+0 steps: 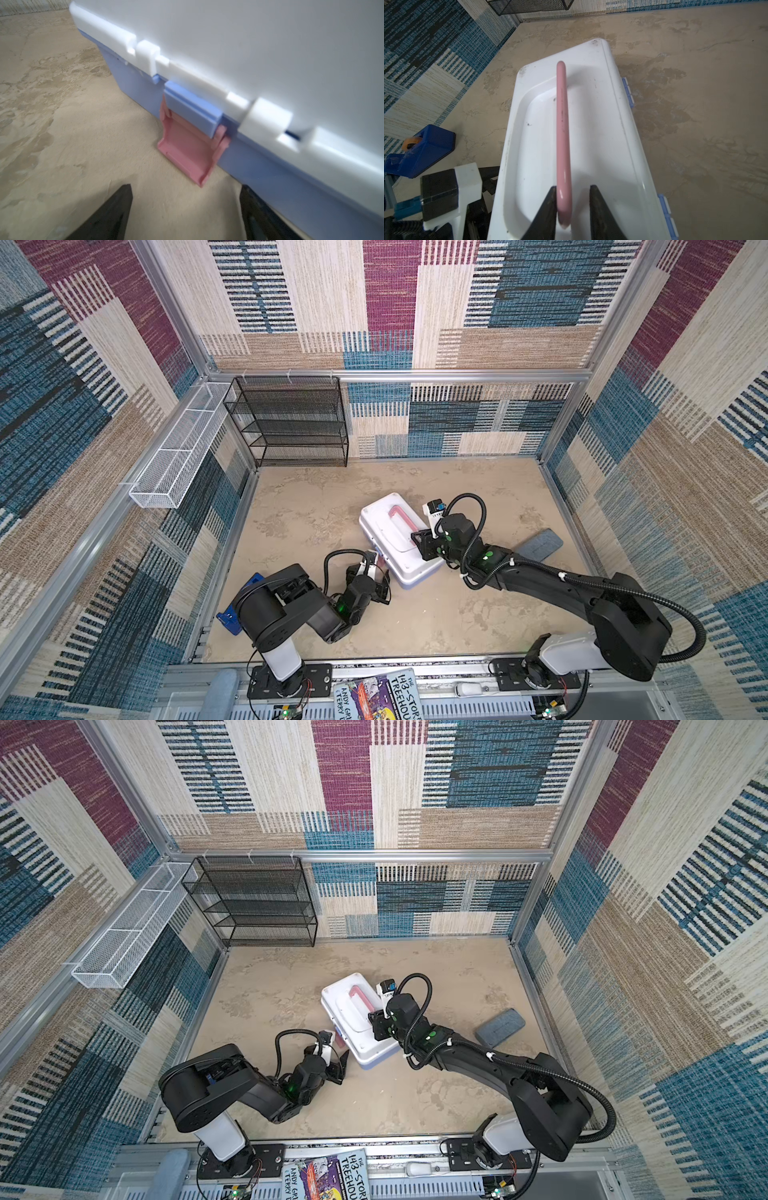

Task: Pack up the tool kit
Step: 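Flip the pink latch up toward the lid with left while right holds the handle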

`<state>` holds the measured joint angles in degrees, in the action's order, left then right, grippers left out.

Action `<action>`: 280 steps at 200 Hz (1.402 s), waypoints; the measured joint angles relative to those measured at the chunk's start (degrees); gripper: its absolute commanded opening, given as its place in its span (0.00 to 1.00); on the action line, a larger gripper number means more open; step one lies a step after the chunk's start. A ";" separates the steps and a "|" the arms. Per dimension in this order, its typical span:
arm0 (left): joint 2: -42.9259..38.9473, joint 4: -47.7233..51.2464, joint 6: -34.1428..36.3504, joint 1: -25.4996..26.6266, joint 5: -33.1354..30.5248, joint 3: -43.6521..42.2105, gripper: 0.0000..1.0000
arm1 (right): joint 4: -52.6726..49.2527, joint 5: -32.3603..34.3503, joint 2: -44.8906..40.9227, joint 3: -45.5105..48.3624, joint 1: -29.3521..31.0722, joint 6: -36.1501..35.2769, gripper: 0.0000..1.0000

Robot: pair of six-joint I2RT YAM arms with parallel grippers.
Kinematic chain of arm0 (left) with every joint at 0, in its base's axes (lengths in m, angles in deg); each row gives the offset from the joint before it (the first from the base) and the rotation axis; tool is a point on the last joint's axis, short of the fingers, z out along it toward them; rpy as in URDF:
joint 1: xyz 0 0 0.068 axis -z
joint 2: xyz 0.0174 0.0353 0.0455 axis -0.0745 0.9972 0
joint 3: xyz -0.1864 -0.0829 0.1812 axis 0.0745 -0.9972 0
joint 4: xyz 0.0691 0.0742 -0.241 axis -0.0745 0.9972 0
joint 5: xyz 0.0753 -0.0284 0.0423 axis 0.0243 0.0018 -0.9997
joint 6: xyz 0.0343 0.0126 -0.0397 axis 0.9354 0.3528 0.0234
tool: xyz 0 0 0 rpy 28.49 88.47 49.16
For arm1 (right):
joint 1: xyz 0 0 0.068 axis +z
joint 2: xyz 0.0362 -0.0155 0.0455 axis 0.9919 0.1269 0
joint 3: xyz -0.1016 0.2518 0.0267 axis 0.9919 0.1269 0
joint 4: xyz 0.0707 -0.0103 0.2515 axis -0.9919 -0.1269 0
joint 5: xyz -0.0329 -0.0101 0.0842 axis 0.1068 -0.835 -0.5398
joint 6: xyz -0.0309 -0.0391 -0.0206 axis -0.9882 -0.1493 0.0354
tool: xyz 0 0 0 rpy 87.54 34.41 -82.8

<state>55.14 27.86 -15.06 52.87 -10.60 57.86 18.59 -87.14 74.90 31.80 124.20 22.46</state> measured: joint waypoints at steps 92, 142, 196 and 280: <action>7.54 -7.23 1.64 -0.42 -7.15 2.19 0.84 | 0.04 -0.04 0.11 0.00 0.00 0.00 0.29; 7.69 -9.07 2.29 -0.85 -7.17 1.88 0.83 | 0.02 -0.07 0.07 0.00 0.00 -0.02 0.29; 4.22 -8.79 3.63 -0.85 -7.54 1.38 0.82 | 0.02 -0.07 0.07 0.00 0.00 -0.02 0.29; -2.54 -5.03 4.68 -0.81 -7.30 -0.13 0.82 | 0.39 -0.11 0.28 0.04 0.00 0.00 0.29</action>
<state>52.60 22.84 -10.38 52.06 -17.90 57.73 18.98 -87.25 75.19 31.84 124.20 22.46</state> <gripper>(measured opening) 0.823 0.292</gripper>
